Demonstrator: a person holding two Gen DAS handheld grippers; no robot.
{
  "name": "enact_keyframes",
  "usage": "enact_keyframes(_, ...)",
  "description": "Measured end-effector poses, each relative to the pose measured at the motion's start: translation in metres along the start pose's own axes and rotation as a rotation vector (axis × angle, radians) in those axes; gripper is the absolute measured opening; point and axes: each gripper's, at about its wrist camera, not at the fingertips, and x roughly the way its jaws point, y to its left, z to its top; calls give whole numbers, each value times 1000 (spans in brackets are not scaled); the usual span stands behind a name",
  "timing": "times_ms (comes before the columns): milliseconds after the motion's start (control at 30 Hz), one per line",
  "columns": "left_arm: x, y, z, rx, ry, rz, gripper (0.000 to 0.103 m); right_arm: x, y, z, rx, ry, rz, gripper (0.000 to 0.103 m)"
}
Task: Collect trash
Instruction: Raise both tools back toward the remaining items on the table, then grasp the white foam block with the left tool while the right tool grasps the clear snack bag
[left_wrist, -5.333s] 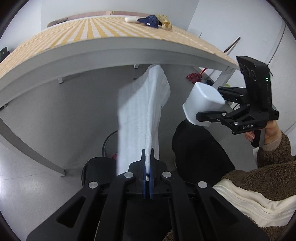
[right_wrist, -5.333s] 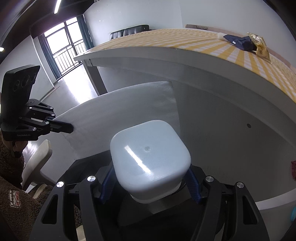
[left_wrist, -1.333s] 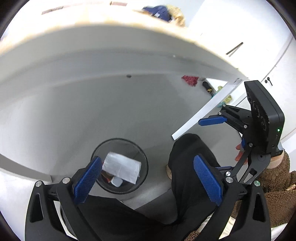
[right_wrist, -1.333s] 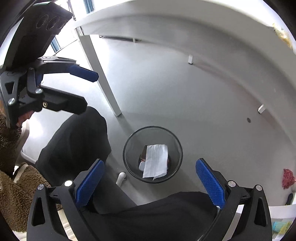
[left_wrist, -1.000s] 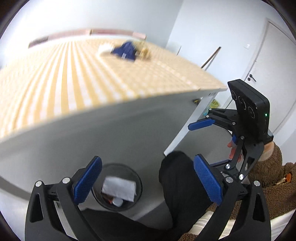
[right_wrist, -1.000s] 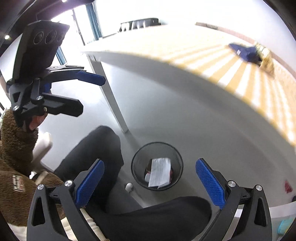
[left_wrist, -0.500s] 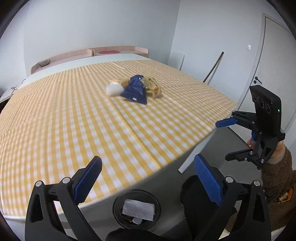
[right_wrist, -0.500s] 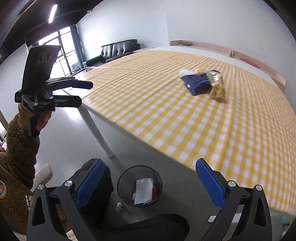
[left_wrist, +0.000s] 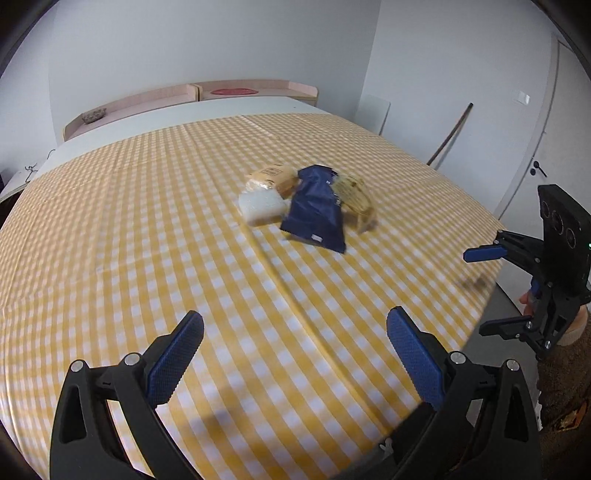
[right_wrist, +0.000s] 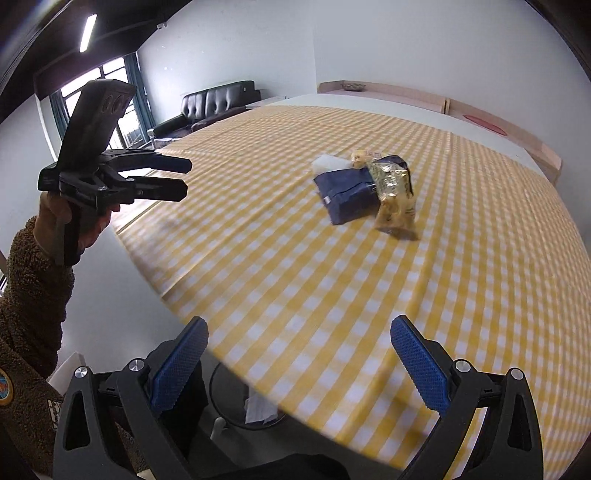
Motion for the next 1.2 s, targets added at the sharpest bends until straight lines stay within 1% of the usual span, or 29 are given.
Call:
enact_keyframes(133,24,14,24,-15,20,7,99,12,-17,20,5,1,-15,100)
enact_keyframes(233,46,22,43,-25,45,44,99,24,-32,37,19,1,-18,100)
enact_keyframes(367,74,30,75,-54,80,44,98,43,-50,57,32,12,-52,100)
enact_keyframes(467,92,27,95,-22,100,81,98,59,-58,71,28,31,-69,100)
enact_keyframes(533,107,24,105,-14,123,82,98,70,-63,80,28,38,-80,100)
enact_keyframes(567,114,24,109,-13,132,86,98,76,-65,84,27,41,-80,100)
enact_keyframes(667,134,22,116,-9,150,135,94,93,-73,92,23,59,-85,100)
enact_keyframes(767,151,24,119,-35,174,101,93,101,-81,94,47,56,-75,100)
enact_keyframes(867,167,26,119,-40,208,154,89,101,-87,94,72,47,-35,98)
enact_keyframes(900,170,27,119,-55,221,151,82,103,-87,95,64,53,-31,83)
enact_keyframes(933,171,28,118,-55,226,150,64,103,-88,95,54,56,-30,51)
enact_keyframes(967,172,27,117,-38,232,168,53,105,-89,94,50,63,-35,38)
enact_keyframes(1000,173,26,116,-22,242,178,54,107,-90,93,51,72,-34,35)
enact_keyframes(1100,169,29,114,-59,226,160,52,102,-91,88,60,54,-31,32)
enact_keyframes(1200,152,33,110,-102,181,153,52,90,-88,80,71,34,-25,32)
